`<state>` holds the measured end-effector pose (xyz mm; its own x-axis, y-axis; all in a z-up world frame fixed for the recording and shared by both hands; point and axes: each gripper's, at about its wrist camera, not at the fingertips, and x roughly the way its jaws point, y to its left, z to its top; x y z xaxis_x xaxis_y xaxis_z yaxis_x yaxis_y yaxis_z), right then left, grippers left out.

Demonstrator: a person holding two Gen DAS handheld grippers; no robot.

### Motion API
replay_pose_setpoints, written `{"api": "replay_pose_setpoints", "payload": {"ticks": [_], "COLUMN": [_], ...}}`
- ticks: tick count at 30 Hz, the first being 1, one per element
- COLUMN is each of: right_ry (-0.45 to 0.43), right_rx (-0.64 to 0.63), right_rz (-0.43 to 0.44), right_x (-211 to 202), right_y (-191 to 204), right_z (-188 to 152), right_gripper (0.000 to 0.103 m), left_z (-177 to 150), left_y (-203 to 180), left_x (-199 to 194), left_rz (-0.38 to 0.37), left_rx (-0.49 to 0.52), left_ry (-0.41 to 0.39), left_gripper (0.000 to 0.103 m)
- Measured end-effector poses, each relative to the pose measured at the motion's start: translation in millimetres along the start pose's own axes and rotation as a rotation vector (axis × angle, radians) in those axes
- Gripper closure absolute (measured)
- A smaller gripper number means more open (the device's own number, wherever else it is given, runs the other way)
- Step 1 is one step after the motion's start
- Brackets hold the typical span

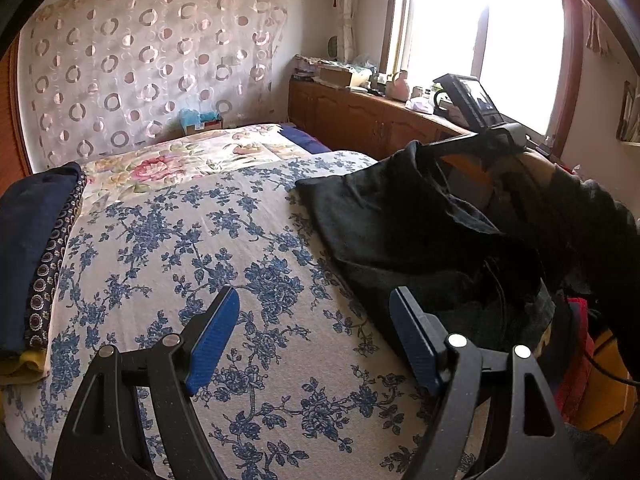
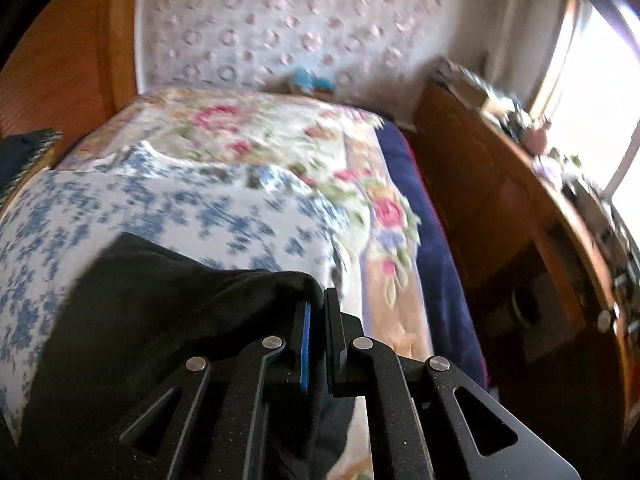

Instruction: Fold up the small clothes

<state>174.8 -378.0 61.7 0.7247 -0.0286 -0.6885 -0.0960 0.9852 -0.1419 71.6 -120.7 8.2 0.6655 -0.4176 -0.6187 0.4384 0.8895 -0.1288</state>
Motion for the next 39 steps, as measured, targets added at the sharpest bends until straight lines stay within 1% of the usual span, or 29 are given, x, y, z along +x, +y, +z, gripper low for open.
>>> {"api": "replay_pose_setpoints", "payload": {"ticks": [1, 2, 3, 6, 8, 10, 17, 20, 24, 28, 32, 33, 34, 35, 36, 39], "right_ry": [0.003, 0.003, -0.002, -0.021, -0.043, -0.066, -0.072, -0.073, -0.068, -0.043, -0.038, -0.038, -0.040, -0.043, -0.052, -0.080], "right_rx": [0.014, 0.028, 0.036, 0.041, 0.039, 0.036, -0.033, -0.038, 0.011, 0.076, 0.065, 0.059, 0.050, 0.040, 0.027, 0.005], "right_rz": [-0.007, -0.019, -0.022, -0.021, 0.021, 0.087, 0.175, 0.180, 0.162, 0.166, 0.184, 0.192, 0.202, 0.210, 0.206, 0.201], "right_x": [-1, -2, -6, -21, -40, -52, -87, -104, -119, -124, -134, -138, -140, -142, -146, -152], "right_y": [-1, -2, -5, -5, -6, -2, 40, 44, 36, 24, 22, 23, 23, 26, 26, 30], "right_z": [-2, -4, -5, -7, -18, -36, -103, -131, -164, -180, -184, -183, -184, -182, -181, -181], "right_gripper": [0.075, 0.064, 0.063, 0.063, 0.063, 0.063, 0.063, 0.063, 0.063, 0.063, 0.063, 0.065, 0.070, 0.083, 0.091, 0.098], "left_z": [0, 0, 0, 0, -2, -3, -8, -10, -12, -15, -17, -17, -17, -18, -18, -18], "left_y": [0, -1, -2, -4, -6, -10, -22, -28, -37, -44, -48, -49, -50, -51, -52, -54], "left_x": [0, 1, 2, 1, 0, 2, 10, 13, 16, 18, 21, 21, 22, 22, 22, 23], "left_rz": [-0.001, -0.002, -0.003, -0.007, -0.014, -0.024, -0.047, -0.060, -0.074, -0.081, -0.087, -0.088, -0.089, -0.089, -0.090, -0.094], "left_rx": [0.001, 0.001, 0.001, 0.004, 0.004, 0.009, 0.026, 0.034, 0.043, 0.052, 0.052, 0.053, 0.055, 0.058, 0.060, 0.063], "left_ry": [0.001, 0.003, 0.004, 0.002, -0.001, 0.007, 0.032, 0.040, 0.052, 0.059, 0.069, 0.071, 0.073, 0.074, 0.076, 0.080], "left_gripper": [0.025, 0.025, 0.025, 0.025, 0.025, 0.025, 0.025, 0.025, 0.025, 0.025, 0.025, 0.025, 0.025, 0.025, 0.025, 0.025]}}
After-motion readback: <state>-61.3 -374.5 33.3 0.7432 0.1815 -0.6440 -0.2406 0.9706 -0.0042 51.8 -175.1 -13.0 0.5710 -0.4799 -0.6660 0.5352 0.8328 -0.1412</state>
